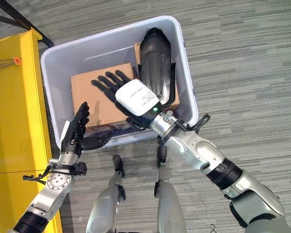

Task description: Move parts from the plastic box to the shelf.

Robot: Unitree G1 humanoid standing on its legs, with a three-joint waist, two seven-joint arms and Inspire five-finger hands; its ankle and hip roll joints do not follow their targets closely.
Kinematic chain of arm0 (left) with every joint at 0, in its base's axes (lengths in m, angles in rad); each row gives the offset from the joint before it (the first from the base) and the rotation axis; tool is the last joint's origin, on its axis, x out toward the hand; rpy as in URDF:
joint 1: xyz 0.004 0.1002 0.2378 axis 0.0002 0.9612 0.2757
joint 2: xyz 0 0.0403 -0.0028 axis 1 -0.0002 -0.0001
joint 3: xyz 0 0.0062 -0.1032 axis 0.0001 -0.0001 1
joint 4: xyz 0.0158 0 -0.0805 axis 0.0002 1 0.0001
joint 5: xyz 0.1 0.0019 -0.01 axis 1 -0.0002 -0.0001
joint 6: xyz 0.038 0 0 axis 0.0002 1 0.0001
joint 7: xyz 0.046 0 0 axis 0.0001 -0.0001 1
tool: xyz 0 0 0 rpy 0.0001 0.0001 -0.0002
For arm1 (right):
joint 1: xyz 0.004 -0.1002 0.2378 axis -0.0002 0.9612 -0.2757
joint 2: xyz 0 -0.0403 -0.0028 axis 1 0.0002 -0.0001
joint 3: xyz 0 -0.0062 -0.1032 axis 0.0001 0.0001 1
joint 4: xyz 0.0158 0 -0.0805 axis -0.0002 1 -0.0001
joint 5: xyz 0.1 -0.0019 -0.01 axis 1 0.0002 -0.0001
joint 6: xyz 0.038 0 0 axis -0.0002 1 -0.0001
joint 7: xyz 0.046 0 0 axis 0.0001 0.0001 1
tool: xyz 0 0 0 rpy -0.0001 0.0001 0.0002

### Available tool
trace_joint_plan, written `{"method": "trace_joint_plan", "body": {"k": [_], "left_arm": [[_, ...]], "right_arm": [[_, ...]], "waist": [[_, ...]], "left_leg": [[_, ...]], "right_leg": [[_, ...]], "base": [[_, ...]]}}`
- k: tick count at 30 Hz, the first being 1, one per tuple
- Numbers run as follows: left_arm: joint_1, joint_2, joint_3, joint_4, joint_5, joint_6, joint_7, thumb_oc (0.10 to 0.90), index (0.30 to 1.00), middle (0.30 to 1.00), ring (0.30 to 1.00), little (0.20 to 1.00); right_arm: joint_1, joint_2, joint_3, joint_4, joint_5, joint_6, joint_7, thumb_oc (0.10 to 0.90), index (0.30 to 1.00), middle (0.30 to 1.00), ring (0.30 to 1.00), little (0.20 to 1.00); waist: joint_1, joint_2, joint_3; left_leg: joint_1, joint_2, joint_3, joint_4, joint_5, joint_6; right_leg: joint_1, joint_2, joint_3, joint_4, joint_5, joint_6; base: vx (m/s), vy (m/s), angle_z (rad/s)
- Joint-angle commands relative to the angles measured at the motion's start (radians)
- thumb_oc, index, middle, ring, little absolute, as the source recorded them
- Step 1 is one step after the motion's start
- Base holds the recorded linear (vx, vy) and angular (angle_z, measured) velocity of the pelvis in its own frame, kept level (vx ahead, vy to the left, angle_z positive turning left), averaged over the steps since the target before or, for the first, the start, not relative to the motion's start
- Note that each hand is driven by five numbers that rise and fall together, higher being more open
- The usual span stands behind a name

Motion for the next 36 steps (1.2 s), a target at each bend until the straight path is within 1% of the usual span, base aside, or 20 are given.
{"method": "trace_joint_plan", "body": {"k": [1, 2, 3, 4, 5, 6, 8, 10, 13, 15, 17, 22, 24, 29, 31, 36], "left_arm": [[0.015, 0.052, 0.063, -0.124, 0.012, -0.068, 0.034, 0.900, 1.000, 1.000, 1.000, 1.000], [0.018, 0.055, 0.068, -0.126, 0.011, -0.066, 0.034, 0.900, 1.000, 1.000, 1.000, 1.000], [0.025, 0.058, 0.077, -0.128, 0.008, -0.065, 0.037, 0.900, 1.000, 1.000, 1.000, 1.000], [0.028, 0.061, 0.080, -0.128, 0.006, -0.064, 0.040, 0.900, 1.000, 1.000, 1.000, 1.000], [0.027, 0.061, 0.079, -0.128, 0.006, -0.064, 0.040, 0.900, 1.000, 1.000, 1.000, 1.000], [0.036, 0.072, 0.090, -0.126, -0.001, -0.062, 0.041, 0.900, 1.000, 1.000, 1.000, 1.000], [0.040, 0.083, 0.096, -0.130, -0.003, -0.054, 0.038, 0.900, 1.000, 1.000, 1.000, 1.000], [0.040, 0.090, 0.096, -0.123, 0.000, -0.062, 0.035, 0.900, 1.000, 1.000, 1.000, 1.000], [0.032, 0.104, 0.097, -0.143, 0.005, -0.044, 0.046, 0.900, 1.000, 1.000, 1.000, 1.000], [0.031, 0.107, 0.097, -0.144, 0.005, -0.037, 0.046, 0.900, 1.000, 1.000, 1.000, 1.000], [0.027, 0.115, 0.095, -0.142, 0.003, -0.028, 0.042, 0.900, 1.000, 1.000, 1.000, 1.000], [0.021, 0.121, 0.092, -0.125, 0.005, -0.033, 0.029, 0.900, 1.000, 1.000, 1.000, 1.000], [0.016, 0.118, 0.088, -0.117, 0.007, -0.034, 0.012, 0.900, 1.000, 1.000, 1.000, 1.000], [0.015, 0.115, 0.080, -0.117, 0.008, -0.037, -0.015, 0.900, 1.000, 1.000, 1.000, 1.000], [0.017, 0.112, 0.077, -0.118, 0.010, -0.040, -0.022, 0.900, 1.000, 1.000, 1.000, 1.000], [0.019, 0.104, 0.075, -0.115, 0.014, -0.046, -0.036, 0.900, 1.000, 1.000, 1.000, 1.000]], "right_arm": [[-0.046, -0.065, -0.067, -0.171, -0.019, 0.045, -0.030, 0.900, 1.000, 1.000, 1.000, 1.000], [-0.029, -0.091, -0.080, -0.163, -0.030, 0.053, -0.033, 0.900, 1.000, 1.000, 1.000, 1.000], [-0.004, -0.137, -0.100, -0.151, -0.024, 0.043, -0.058, 0.900, 1.000, 1.000, 1.000, 1.000], [0.007, -0.159, -0.113, -0.146, -0.017, 0.035, -0.065, 0.900, 1.000, 1.000, 1.000, 1.000], [0.010, -0.161, -0.116, -0.147, -0.017, 0.034, -0.065, 0.900, 1.000, 1.000, 1.000, 1.000], [0.056, -0.230, -0.171, -0.143, -0.005, 0.010, -0.092, 0.900, 1.000, 1.000, 1.000, 1.000], [0.078, -0.263, -0.204, -0.142, 0.014, -0.005, -0.109, 0.900, 1.000, 1.000, 1.000, 1.000], [0.083, -0.297, -0.233, -0.142, 0.028, -0.031, -0.109, 0.900, 1.000, 1.000, 1.000, 1.000], [0.063, -0.335, -0.228, -0.125, 0.025, -0.052, -0.112, 0.900, 1.000, 1.000, 1.000, 1.000], [0.047, -0.345, -0.216, -0.114, 0.026, -0.050, -0.107, 0.900, 1.000, 1.000, 1.000, 1.000], [0.012, -0.363, -0.189, -0.092, 0.034, -0.066, -0.114, 0.900, 1.000, 1.000, 1.000, 1.000], [-0.082, -0.377, -0.116, -0.041, 0.048, -0.085, -0.119, 0.900, 1.000, 1.000, 1.000, 1.000], [-0.158, -0.362, -0.054, 0.001, 0.044, -0.090, -0.128, 0.900, 1.000, 1.000, 1.000, 1.000], [-0.253, -0.333, 0.006, 0.048, 0.037, -0.106, -0.143, 0.900, 1.000, 1.000, 1.000, 1.000], [-0.297, -0.317, 0.032, 0.054, 0.035, -0.094, -0.126, 0.900, 1.000, 1.000, 1.000, 1.000], [-0.340, -0.292, 0.075, 0.078, 0.012, -0.047, -0.100, 0.900, 1.000, 1.000, 1.000, 1.000]], "waist": [[-0.047, -0.046, -0.013], [-0.050, -0.049, -0.013], [-0.055, -0.056, -0.013], [-0.059, -0.059, -0.013], [-0.057, -0.059, -0.013], [-0.068, -0.072, -0.013], [-0.073, -0.081, -0.013], [-0.076, -0.092, -0.013], [-0.068, -0.108, -0.013], [-0.064, -0.111, -0.013], [-0.057, -0.113, -0.013], [-0.043, -0.115, -0.013], [-0.033, -0.114, -0.013], [-0.016, -0.102, -0.013], [-0.008, -0.095, -0.013], [0.003, -0.086, -0.013]], "left_leg": [[0.059, 0.067, -0.025, -0.007, -0.061, -0.027], [0.059, 0.068, -0.023, -0.007, -0.061, -0.026], [0.060, 0.070, -0.020, -0.007, -0.060, -0.026], [0.061, 0.072, -0.018, -0.007, -0.060, -0.026], [0.061, 0.072, -0.018, -0.007, -0.060, -0.027], [0.064, 0.075, -0.013, -0.005, -0.060, -0.027], [0.064, 0.079, -0.011, -0.004, -0.060, -0.028], [0.065, 0.083, -0.008, 0.000, -0.060, -0.030], [0.062, 0.089, -0.007, 0.007, -0.062, -0.031], [0.059, 0.090, -0.010, 0.011, -0.063, -0.031], [0.053, 0.092, -0.015, 0.016, -0.061, -0.034], [0.041, 0.094, -0.019, 0.022, -0.058, -0.037], [0.031, 0.094, -0.021, 0.025, -0.056, -0.039], [0.021, 0.090, -0.026, 0.024, -0.052, -0.042], [0.018, 0.088, -0.029, 0.022, -0.051, -0.043], [0.013, 0.085, -0.031, 0.019, -0.048, -0.045]], "right_leg": [[0.091, -0.139, -0.085, 0.019, -0.156, 0.103], [0.092, -0.138, -0.082, 0.019, -0.156, 0.103], [0.093, -0.136, -0.079, 0.018, -0.156, 0.105], [0.094, -0.134, -0.078, 0.018, -0.156, 0.106], [0.094, -0.134, -0.078, 0.017, -0.156, 0.106], [0.094, -0.129, -0.071, 0.018, -0.154, 0.108], [0.095, -0.124, -0.068, 0.018, -0.154, 0.108], [0.098, -0.117, -0.065, 0.018, -0.154, 0.107], [0.105, -0.110, -0.069, 0.016, -0.157, 0.106], [0.107, -0.107, -0.072, 0.017, -0.159, 0.105], [0.108, -0.104, -0.077, 0.019, -0.161, 0.105], [0.105, -0.102, -0.087, 0.019, -0.162, 0.103], [0.101, -0.104, -0.095, 0.018, -0.162, 0.102], [0.094, -0.111, -0.109, 0.019, -0.163, 0.102], [0.089, -0.115, -0.115, 0.022, -0.164, 0.102], [0.082, -0.122, -0.122, 0.027, -0.167, 0.101]], "base": [[0.00, 0.000, 0.00], [0.00, 0.000, 0.00], [0.02, -0.013, -0.05], [0.01, -0.010, -0.06], [0.01, -0.026, -0.05], [0.01, -0.039, -0.02], [0.01, -0.052, -0.08], [0.01, -0.059, -0.16], [0.01, -0.084, -0.15], [0.01, -0.061, -0.01], [0.01, -0.056, 0.00], [0.00, -0.032, 0.00], [0.00, -0.054, 0.02], [0.00, -0.014, 0.02], [0.00, 0.000, 0.00], [0.01, 0.009, 0.05]]}}
